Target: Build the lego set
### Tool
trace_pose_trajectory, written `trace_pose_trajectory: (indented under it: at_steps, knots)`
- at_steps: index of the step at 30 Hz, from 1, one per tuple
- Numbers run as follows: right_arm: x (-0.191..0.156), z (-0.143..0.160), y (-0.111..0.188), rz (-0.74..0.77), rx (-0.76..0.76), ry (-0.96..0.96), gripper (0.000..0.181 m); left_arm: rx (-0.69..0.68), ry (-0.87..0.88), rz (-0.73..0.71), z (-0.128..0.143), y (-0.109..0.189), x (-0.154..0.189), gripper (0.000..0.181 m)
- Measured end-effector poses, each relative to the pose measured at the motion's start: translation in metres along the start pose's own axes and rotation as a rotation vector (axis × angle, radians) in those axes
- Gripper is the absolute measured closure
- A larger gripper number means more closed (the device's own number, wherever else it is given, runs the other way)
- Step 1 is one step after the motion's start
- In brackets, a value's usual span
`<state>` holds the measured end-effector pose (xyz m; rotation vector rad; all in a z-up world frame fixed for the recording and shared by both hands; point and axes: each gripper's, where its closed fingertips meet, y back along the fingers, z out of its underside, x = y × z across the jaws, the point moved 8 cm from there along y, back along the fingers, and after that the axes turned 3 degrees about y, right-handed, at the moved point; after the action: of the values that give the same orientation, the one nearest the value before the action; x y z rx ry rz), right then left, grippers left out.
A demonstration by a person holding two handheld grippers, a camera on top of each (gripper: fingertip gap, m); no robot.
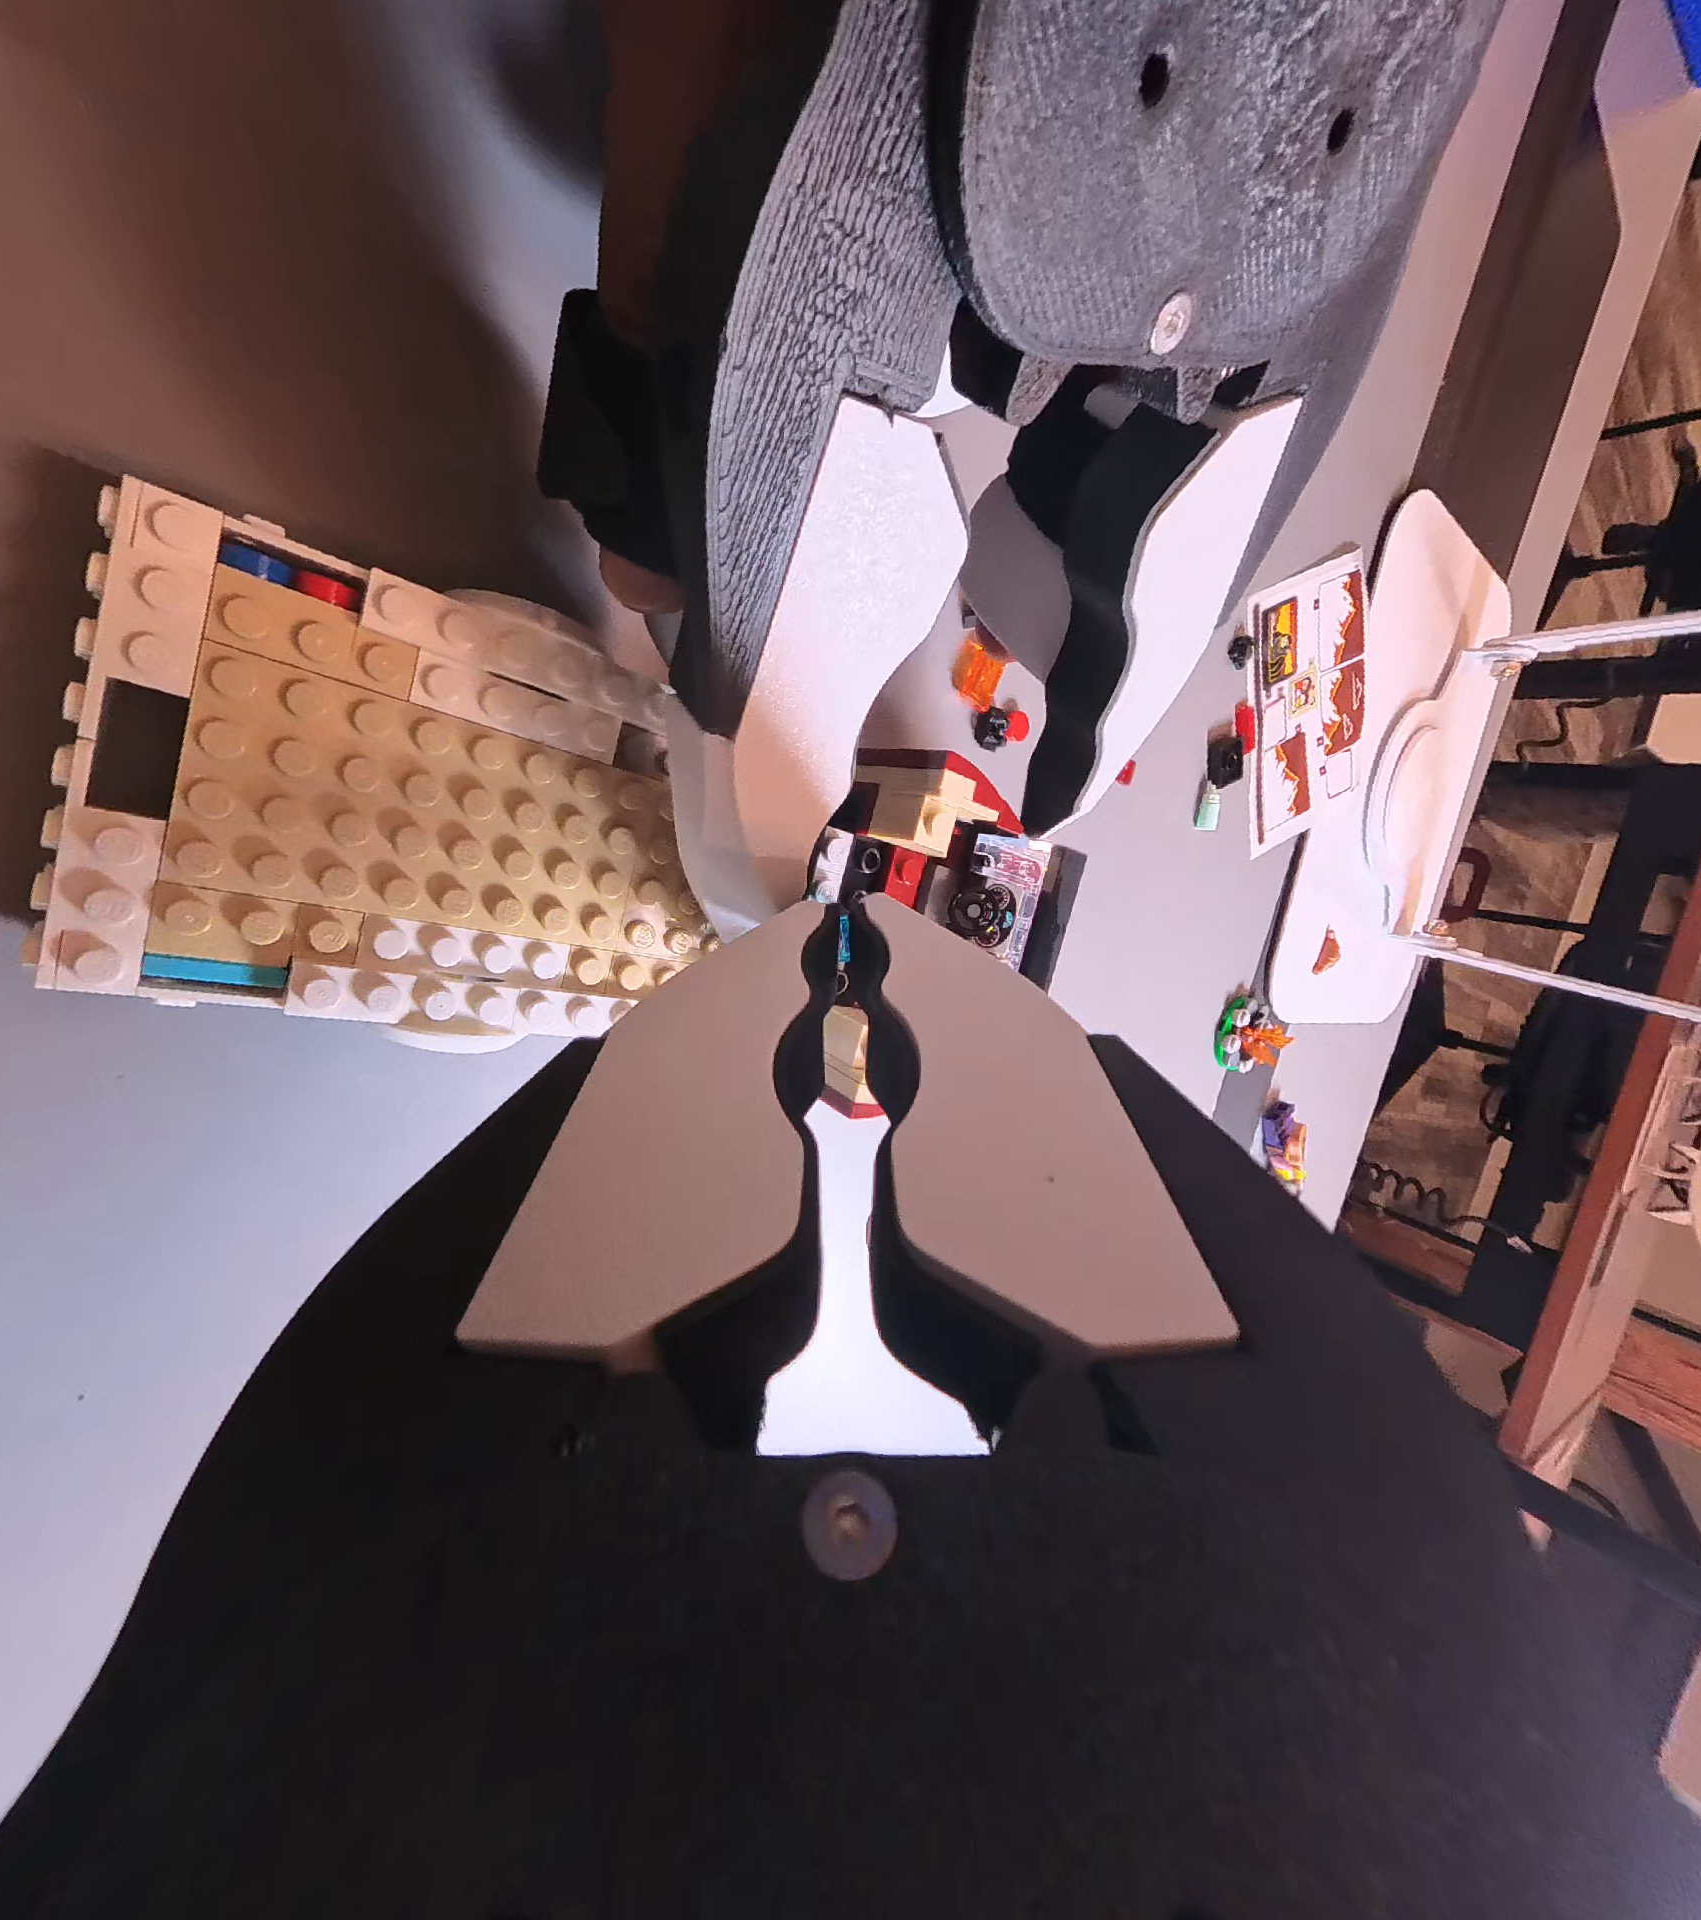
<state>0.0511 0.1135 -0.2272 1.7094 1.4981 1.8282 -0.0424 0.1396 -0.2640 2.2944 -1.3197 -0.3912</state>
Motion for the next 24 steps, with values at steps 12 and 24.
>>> trace_pose_trajectory:
  at_steps: [12,24]
  knots:
    - [0.007,0.005,0.001,-0.026,0.058,-0.066,0.173,-0.018,0.017,-0.031,0.0,-0.004,0.003,0.104]
    - [0.003,0.009,0.02,0.004,0.076,-0.322,0.173,-0.014,0.029,-0.028,0.0,-0.005,0.003,0.105]
